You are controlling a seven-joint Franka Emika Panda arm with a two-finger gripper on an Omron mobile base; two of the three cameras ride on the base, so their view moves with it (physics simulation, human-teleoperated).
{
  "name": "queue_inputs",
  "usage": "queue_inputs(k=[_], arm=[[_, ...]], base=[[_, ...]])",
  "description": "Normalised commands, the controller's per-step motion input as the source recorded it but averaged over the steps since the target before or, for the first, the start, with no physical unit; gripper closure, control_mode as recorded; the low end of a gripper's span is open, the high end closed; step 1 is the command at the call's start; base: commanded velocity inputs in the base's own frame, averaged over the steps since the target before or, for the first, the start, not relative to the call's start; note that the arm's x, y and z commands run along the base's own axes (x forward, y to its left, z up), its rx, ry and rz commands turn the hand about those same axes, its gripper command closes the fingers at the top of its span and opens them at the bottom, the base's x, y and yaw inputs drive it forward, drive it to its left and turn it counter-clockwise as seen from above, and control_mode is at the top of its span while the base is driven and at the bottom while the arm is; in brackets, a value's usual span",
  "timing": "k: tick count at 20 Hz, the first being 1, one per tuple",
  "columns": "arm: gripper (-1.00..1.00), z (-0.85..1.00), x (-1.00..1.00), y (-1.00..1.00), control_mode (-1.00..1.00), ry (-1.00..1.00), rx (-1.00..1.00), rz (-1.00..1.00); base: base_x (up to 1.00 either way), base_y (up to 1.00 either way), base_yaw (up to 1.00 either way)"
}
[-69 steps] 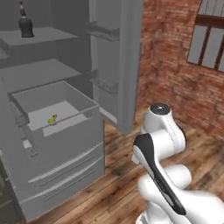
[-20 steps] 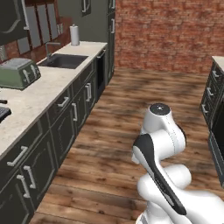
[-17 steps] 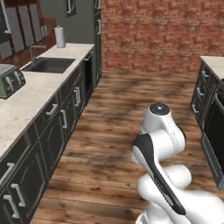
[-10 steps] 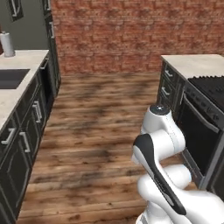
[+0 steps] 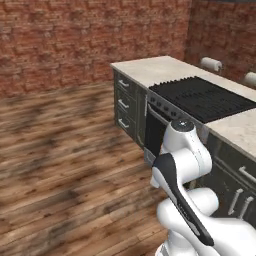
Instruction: Place the potato and broccoli inside the fridge drawer. Close the drawer after placing the vegetables.
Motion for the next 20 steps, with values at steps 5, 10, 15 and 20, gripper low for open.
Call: queue_inputs(k=[5,10,15,20], arm=[[-1.0,0.0,0.0,0.0,1.0,0.0,0.0,0.0],[-1.0,0.0,0.0,0.0,1.0,0.0,0.0,0.0],[-1.0,0.0,0.0,0.0,1.0,0.0,0.0,0.0],[-1.0,0.0,0.0,0.0,1.0,0.0,0.0,0.0]], base=[[0.31,0.01,-0.59],[0.41,0.05,-0.53],[0.36,0.0,-0.61],[0.36,0.0,-0.69]])
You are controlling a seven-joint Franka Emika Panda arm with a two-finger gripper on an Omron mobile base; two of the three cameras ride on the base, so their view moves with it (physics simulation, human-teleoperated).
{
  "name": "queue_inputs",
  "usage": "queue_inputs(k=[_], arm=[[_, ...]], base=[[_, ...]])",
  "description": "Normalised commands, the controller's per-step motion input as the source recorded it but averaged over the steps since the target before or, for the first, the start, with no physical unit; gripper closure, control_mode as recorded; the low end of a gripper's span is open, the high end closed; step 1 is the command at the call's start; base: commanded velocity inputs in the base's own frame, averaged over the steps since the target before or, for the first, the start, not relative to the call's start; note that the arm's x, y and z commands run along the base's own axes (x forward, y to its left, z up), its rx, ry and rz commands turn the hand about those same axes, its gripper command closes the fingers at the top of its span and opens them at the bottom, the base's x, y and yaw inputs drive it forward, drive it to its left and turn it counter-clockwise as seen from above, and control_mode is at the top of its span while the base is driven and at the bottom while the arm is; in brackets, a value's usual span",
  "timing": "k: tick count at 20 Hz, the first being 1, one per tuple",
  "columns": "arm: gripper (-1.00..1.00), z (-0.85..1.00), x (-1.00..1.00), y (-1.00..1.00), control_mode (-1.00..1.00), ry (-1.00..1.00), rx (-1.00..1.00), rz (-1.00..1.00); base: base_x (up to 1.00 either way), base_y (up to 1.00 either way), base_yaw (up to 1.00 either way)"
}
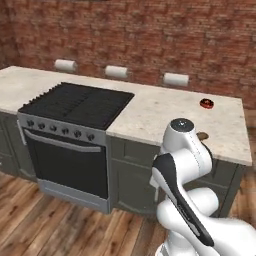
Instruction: Place the potato and broccoli inside the fridge drawer. Close the drawer after placing the vegetables.
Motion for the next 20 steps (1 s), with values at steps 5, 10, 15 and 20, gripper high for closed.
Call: queue_inputs(k=[5,10,15,20], arm=[[-1.0,0.0,0.0,0.0,1.0,0.0,0.0,0.0],[-1.0,0.0,0.0,0.0,1.0,0.0,0.0,0.0],[-1.0,0.0,0.0,0.0,1.0,0.0,0.0,0.0],[-1.0,0.0,0.0,0.0,1.0,0.0,0.0,0.0]], base=[[0.47,0.07,-0.68],[0.67,0.39,-0.51],[0.66,0.32,-0.43],[0.43,0.13,-0.41]])
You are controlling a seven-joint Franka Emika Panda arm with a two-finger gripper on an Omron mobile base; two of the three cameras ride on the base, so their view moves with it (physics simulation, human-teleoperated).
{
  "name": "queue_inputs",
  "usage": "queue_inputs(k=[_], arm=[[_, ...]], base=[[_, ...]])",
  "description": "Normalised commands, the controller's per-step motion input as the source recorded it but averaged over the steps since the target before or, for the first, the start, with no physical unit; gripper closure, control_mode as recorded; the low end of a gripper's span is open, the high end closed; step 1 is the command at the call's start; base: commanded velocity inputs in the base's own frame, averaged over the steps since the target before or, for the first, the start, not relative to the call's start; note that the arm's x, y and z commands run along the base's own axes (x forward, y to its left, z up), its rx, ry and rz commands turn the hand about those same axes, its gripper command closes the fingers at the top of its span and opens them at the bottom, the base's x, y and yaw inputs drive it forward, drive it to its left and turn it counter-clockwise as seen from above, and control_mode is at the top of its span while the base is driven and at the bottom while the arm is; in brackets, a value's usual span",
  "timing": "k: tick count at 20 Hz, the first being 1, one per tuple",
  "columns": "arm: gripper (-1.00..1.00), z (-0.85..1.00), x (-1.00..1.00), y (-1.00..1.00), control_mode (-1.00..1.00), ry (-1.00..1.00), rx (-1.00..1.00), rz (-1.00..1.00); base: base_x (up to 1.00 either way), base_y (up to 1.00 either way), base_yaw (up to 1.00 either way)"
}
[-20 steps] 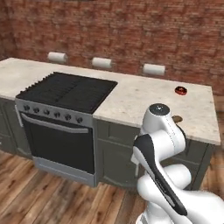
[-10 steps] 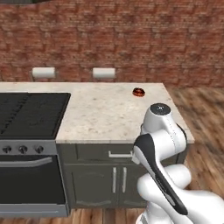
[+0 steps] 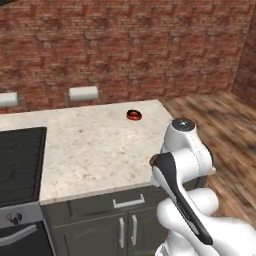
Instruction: Place the potato and broccoli inside the fridge drawer. Close the drawer after placing the vegetables.
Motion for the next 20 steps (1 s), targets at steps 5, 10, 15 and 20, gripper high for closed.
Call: queue_inputs(k=[5,10,15,20], arm=[[-1.0,0.0,0.0,0.0,1.0,0.0,0.0,0.0],[-1.0,-0.24,0.37,0.06,-1.0,-0.02,0.06,-0.34],[-1.0,-0.48,0.51,0.0,-1.0,0.0,0.11,-0.61],[-1.0,-0.29,0.77,0.0,-1.0,0.0,0.09,-0.59]], base=[[0.38,0.4,-0.36],[0.05,0.07,-0.07],[0.0,0.0,0.0],[0.0,0.0,0.0]])
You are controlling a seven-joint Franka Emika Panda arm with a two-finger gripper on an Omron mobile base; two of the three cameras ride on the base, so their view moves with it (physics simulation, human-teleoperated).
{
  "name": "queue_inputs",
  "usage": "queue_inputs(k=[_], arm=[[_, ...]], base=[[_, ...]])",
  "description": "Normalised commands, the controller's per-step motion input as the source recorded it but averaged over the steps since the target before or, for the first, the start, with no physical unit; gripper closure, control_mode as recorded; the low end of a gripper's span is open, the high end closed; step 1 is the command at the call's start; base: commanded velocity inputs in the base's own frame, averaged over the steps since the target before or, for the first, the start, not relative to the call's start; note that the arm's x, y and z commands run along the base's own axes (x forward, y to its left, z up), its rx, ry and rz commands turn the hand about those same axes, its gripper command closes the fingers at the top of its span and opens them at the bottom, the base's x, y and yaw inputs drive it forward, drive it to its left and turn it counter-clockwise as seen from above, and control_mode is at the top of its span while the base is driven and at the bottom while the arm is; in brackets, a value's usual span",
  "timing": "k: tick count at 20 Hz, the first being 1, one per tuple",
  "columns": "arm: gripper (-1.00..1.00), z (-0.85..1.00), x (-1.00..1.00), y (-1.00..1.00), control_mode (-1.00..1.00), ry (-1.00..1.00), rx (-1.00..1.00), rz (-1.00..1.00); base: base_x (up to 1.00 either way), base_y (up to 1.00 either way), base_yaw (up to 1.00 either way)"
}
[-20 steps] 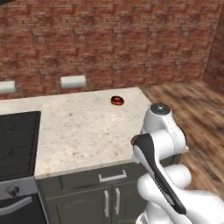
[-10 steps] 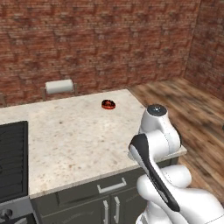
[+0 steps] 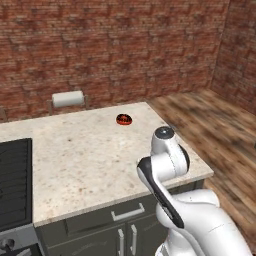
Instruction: Place the potato and broccoli inside the fridge drawer. Close the drawer after placing the vegetables.
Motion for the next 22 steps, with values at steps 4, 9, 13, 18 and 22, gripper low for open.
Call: queue_inputs(k=[4,9,13,18,22], arm=[[-1.0,-0.05,0.76,0.0,-1.0,0.03,0.12,-0.35],[-1.0,-0.03,0.38,0.0,-1.0,0.05,0.1,-0.07],[-1.0,-0.19,0.08,-0.18,-1.0,0.06,0.09,0.0],[-1.0,-0.3,0.04,-0.15,-1.0,0.05,0.05,0.0],[-1.0,-0.33,0.04,-0.01,-1.0,0.0,0.02,0.0]], base=[[0.0,0.0,0.0],[0.0,0.0,0.0],[0.0,0.0,0.0],[0.0,0.0,0.0],[0.0,0.0,0.0]])
